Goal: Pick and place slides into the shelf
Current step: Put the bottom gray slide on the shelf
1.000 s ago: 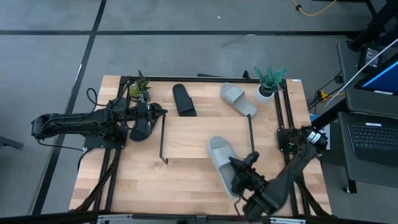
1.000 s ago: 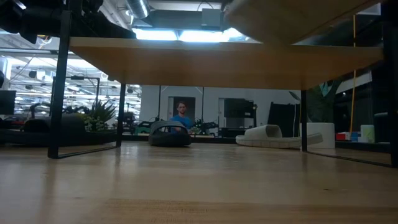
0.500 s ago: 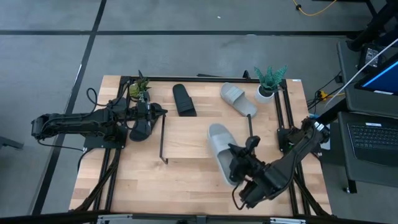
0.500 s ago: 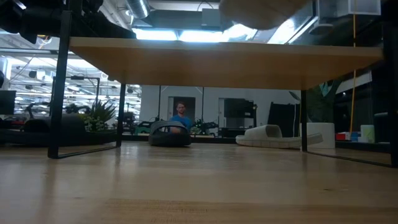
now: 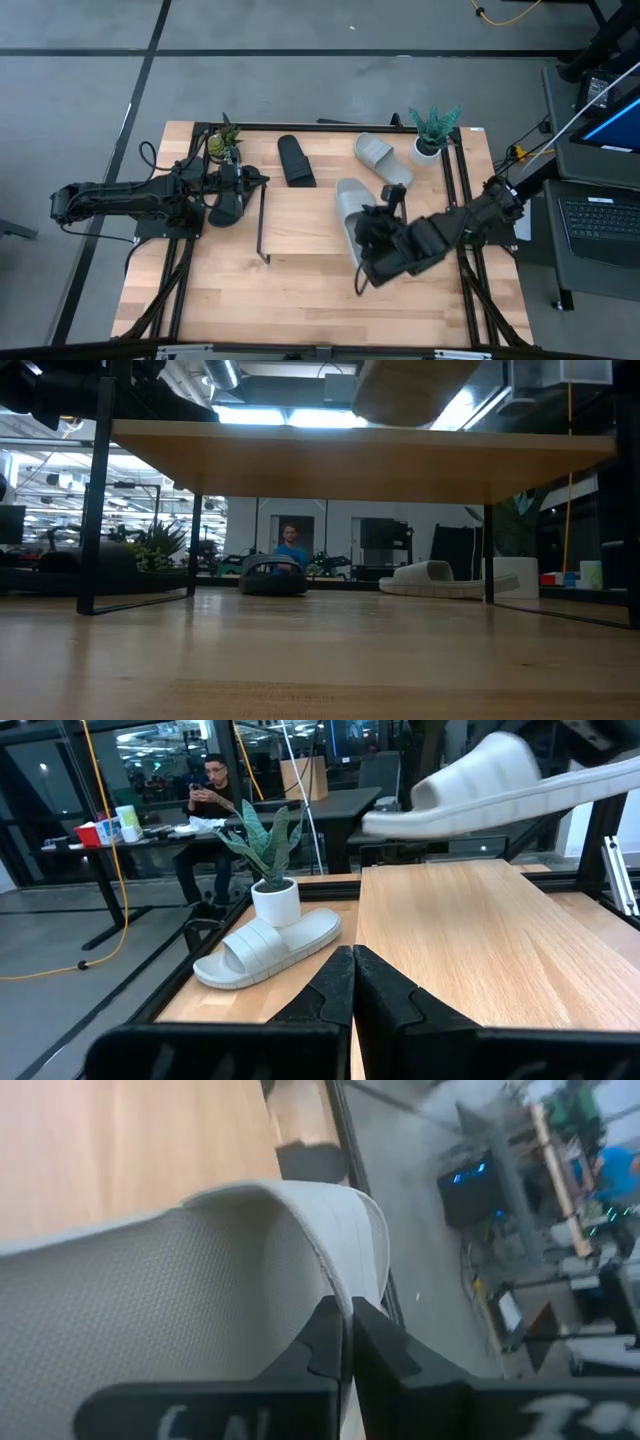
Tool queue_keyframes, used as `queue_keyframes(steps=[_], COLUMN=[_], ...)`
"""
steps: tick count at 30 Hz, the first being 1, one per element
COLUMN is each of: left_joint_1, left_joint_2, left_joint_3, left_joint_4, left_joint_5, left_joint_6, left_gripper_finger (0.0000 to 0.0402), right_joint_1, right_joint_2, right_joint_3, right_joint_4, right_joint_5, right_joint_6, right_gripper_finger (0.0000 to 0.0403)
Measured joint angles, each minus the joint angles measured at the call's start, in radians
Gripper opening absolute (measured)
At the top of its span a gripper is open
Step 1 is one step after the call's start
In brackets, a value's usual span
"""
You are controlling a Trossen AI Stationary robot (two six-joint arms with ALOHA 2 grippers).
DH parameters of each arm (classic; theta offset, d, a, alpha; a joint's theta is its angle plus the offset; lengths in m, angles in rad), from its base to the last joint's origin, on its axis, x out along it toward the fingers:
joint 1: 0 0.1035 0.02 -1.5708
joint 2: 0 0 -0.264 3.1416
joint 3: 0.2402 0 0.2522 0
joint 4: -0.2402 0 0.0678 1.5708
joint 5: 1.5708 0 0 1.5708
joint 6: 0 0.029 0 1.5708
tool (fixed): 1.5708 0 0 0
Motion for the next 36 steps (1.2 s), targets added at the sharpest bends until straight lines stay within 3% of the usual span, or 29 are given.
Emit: queue_keyframes(steps=[21,30,36], left_joint_1=[0.000,0.000,0.000], left_joint_2=[0.000,0.000,0.000], left_joint_3=[0.000,0.000,0.000], left_joint_4=[0.000,0.000,0.000], left_joint_5=[0.000,0.000,0.000], left_joint_6=[-0.001,-0.053,-0.048], left_gripper_finger=[0.0000,0.0000,0.0000], right_joint_1=[-0.111,-0.121,-0.121], right_joint_2=[-0.079,-0.172,-0.207], right_joint_3=[0.000,-0.013,-0.102], right_joint_4=[0.000,0.000,0.001], right_joint_5=[-0.047,0.068,0.104], right_joint_6=[-0.149,-0.220,-0.100], right_gripper_finger=[0.0012,0.0012,0.0012])
